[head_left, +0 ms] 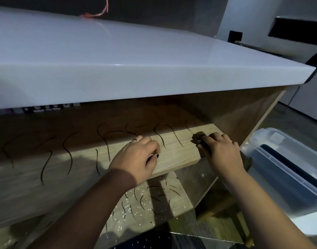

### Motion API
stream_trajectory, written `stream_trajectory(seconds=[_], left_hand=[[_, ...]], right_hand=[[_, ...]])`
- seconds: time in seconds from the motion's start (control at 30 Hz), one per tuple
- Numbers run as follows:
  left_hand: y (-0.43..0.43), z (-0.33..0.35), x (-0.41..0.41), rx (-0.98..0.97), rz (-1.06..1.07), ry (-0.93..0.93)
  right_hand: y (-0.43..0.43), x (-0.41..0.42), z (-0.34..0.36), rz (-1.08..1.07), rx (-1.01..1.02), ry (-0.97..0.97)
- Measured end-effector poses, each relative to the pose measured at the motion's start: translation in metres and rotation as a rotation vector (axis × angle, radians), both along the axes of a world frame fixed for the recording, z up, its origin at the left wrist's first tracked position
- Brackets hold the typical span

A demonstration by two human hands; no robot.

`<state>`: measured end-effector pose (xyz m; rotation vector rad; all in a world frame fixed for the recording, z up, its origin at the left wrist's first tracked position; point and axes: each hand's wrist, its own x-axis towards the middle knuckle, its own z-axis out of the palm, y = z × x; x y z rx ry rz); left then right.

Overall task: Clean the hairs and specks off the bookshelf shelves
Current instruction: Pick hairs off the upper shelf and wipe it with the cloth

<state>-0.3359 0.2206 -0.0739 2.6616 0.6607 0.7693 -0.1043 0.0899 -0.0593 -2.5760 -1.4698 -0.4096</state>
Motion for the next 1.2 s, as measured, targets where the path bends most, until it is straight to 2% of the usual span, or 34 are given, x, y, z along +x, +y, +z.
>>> stream_trajectory(seconds=[0.23,0.43,0.63,0.73,1.2], left_hand=[[0.001,-0.002,-0.001,-0.062,0.032,0.066],[0.001,-0.001,-0.001,-0.087,0.029,0.060],[0.005,-0.004,0.000,-0.103,0.023,0.060],[0.007,-0.004,0.001,-0.107,0.018,0.050],[0.006,-0.004,0.001,-0.069,0.016,0.027]], right_hand=[[-0.002,-0.002,0.006,0.063,-0.036,0.060],[0.003,-0.004,0.008,0.020,-0.068,-0.028],[0.036,0.009,0.022,-0.008,-0.042,0.063],[0.047,0.017,0.020,0.045,-0.040,0.067],[0.000,0.013,0.004,0.162,0.033,0.116]])
